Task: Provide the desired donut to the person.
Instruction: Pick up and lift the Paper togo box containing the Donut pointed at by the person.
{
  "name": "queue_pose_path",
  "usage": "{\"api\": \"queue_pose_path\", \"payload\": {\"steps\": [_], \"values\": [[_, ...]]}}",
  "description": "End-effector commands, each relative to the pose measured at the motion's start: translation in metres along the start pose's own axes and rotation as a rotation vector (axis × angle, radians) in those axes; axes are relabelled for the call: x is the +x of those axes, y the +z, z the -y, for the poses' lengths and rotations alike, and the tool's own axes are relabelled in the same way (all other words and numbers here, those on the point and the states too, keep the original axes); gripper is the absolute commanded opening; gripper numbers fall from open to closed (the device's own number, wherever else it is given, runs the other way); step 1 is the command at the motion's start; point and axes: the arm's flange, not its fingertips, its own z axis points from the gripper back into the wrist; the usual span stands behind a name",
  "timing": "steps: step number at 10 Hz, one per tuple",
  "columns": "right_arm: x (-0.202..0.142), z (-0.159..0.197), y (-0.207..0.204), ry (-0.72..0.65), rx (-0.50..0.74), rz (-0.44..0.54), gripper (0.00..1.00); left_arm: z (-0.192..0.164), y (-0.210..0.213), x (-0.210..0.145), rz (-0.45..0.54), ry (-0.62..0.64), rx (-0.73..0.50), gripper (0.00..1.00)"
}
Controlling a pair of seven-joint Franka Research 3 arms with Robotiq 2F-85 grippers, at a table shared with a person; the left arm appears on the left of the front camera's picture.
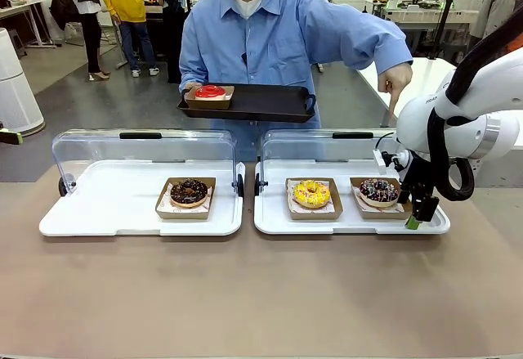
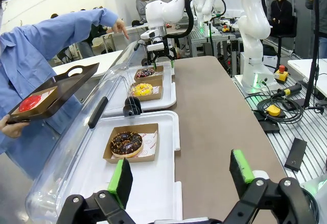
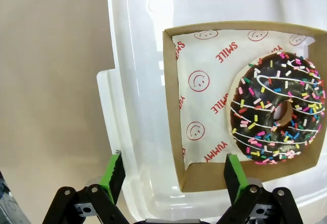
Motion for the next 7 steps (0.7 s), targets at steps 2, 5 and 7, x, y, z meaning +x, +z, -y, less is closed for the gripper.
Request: {"api": "queue_pose_path", "payload": {"steps": [2, 5, 7], "values": [[0.0012, 0.0054, -0.0028, 0.015, -0.006, -0.009, 0.4, -0.0007, -0.0003, 0.0015, 0.006, 0.011, 0.023, 1.0], [0.0007, 0.006, -0.0033, 0.023, -0.014, -0.008, 0.0, -0.0007, -0.0003, 0.0015, 0.006, 0.011, 0.023, 1.0], [0.0003, 0.0067, -0.0035, 0.02, -0.014, -0.007, 0.03, -0.0007, -0.0003, 0.0015, 0.006, 0.011, 0.023, 1.0]]}}
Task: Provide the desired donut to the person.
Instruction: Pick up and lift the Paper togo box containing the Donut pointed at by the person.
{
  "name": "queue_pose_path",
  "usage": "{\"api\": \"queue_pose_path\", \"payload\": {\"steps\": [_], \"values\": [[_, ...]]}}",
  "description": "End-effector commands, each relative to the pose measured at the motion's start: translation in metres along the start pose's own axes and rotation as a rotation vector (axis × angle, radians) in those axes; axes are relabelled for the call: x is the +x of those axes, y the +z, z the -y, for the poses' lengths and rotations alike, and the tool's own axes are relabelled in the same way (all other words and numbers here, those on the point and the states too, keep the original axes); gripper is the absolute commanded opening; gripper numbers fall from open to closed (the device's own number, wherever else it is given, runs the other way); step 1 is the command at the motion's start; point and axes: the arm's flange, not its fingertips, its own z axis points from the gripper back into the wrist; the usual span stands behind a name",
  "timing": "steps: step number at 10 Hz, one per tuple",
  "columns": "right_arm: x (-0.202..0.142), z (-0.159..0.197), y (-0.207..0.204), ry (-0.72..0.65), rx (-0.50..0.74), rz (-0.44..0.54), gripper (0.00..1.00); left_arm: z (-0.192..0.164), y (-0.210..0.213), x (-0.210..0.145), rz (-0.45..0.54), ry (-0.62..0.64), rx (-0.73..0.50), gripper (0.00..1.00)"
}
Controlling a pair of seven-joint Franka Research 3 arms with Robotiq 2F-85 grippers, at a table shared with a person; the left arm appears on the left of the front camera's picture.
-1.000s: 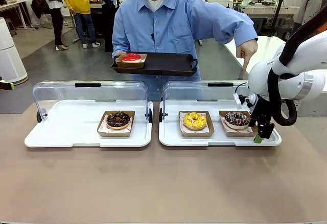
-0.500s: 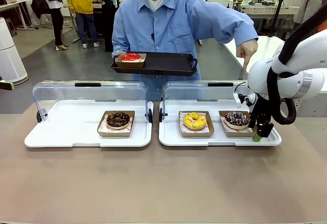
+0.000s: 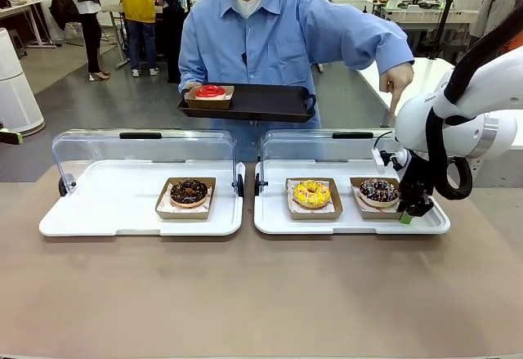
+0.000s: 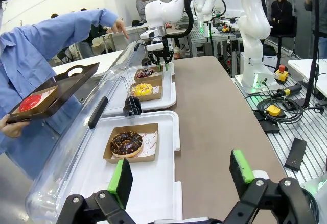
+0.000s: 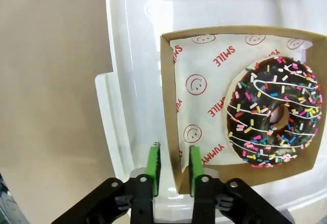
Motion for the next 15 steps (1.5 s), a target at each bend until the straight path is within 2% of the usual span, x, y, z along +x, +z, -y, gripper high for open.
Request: {"api": "queue_pose_path", "payload": {"steps": [1, 8, 10, 15], "values": [[-0.003, 0.005, -0.004, 0.013, -0.01, -0.007, 0.0, -0.001, 0.0, 0.001, 0.006, 0.011, 0.023, 1.0], [0.004, -0.006, 0.006, 0.035, -0.014, -0.023, 0.0, -0.001, 0.0, 0.001, 0.006, 0.011, 0.023, 1.0], [0.015, -0.031, 0.026, 0.033, -0.001, -0.058, 0.0, -0.001, 0.0, 0.001, 0.006, 0.011, 0.023, 1.0], [0.033, -0.104, 0.109, 0.028, -0.024, -0.133, 0.0, -0.001, 0.0, 0.001, 0.006, 0.011, 0.023, 1.0]]}}
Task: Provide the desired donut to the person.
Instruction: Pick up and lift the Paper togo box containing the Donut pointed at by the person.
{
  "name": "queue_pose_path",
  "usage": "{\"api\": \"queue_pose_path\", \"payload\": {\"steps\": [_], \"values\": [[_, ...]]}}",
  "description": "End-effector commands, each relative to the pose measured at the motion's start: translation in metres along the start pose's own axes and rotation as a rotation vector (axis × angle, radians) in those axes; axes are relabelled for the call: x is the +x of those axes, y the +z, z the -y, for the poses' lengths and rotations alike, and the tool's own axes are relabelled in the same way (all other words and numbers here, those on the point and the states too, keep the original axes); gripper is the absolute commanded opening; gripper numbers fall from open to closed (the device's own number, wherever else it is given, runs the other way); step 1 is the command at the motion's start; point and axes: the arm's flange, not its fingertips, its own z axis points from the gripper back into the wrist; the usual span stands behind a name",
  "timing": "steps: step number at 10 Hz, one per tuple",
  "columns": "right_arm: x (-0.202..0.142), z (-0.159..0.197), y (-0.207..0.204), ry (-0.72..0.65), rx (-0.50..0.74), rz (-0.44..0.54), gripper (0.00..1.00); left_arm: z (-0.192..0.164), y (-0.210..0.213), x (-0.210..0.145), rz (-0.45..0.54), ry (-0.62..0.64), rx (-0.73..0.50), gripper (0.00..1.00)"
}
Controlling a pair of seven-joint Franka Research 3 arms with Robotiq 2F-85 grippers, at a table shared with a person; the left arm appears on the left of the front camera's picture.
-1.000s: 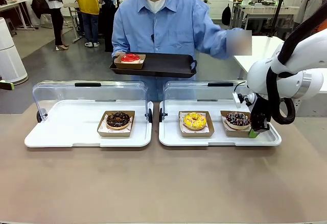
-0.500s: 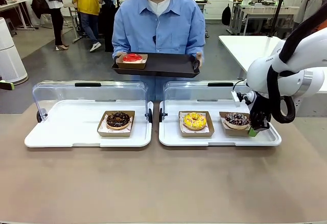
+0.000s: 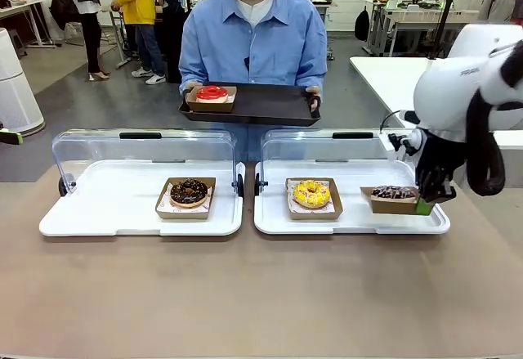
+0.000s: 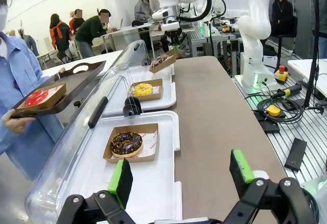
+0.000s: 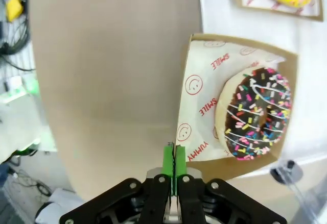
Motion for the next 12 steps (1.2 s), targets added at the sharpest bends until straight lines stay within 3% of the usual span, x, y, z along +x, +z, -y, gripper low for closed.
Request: {"api": "queue_pose_path", "payload": {"steps": [1, 6, 9, 12], "values": [[0.005, -0.028, 0.027, -0.003, -0.029, -0.051, 0.0, -0.001, 0.0, 0.002, 0.005, 0.01, 0.023, 1.0], [0.013, -0.062, 0.115, -0.033, -0.093, -0.034, 0.0, -0.001, 0.0, 0.002, 0.005, 0.01, 0.023, 1.0], [0.023, -0.05, 0.153, -0.076, -0.125, -0.007, 0.0, -0.001, 0.0, 0.002, 0.005, 0.01, 0.023, 1.0], [0.021, -0.032, 0.162, -0.056, -0.096, 0.031, 0.0, -0.001, 0.0, 0.002, 0.005, 0.01, 0.023, 1.0]]}}
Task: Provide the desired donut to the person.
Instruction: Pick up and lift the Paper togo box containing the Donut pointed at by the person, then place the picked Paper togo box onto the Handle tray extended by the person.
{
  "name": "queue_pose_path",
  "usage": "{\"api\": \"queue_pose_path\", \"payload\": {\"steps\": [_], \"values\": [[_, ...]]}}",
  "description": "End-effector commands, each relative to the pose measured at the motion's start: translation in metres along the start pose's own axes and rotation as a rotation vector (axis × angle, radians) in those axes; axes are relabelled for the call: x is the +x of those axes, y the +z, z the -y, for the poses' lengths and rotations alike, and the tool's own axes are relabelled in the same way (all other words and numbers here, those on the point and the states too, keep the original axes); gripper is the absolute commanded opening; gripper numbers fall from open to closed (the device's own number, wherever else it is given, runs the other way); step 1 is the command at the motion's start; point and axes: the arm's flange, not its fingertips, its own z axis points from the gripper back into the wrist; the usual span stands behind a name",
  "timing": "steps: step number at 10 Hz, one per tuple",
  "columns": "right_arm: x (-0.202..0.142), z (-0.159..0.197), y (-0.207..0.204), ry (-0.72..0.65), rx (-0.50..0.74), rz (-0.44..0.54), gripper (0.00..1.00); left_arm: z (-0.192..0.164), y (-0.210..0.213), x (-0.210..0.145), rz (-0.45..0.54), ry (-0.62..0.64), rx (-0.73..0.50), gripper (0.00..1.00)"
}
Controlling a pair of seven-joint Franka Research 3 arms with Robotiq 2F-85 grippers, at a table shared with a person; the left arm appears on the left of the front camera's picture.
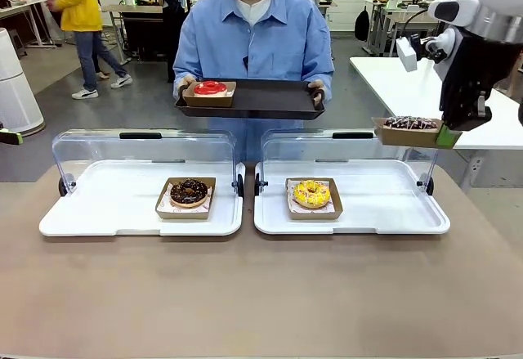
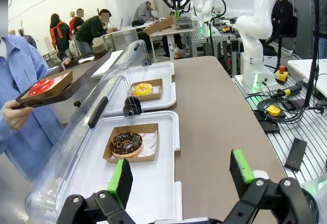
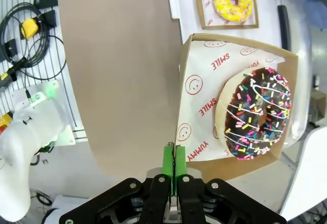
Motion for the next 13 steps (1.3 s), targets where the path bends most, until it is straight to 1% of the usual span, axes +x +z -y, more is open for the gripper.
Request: {"api": "queue_pose_path", "payload": {"steps": [1, 13], "values": [[-0.0007, -0.0071, 0.001, 0.001, -0.01, -0.005, 0.0, -0.0008, -0.0004, 0.0019, 0.005, 0.01, 0.022, 1.0], [-0.0007, -0.0071, 0.001, 0.001, -0.01, -0.005, 0.0, -0.0008, -0.0004, 0.0019, 0.005, 0.01, 0.022, 1.0]]}}
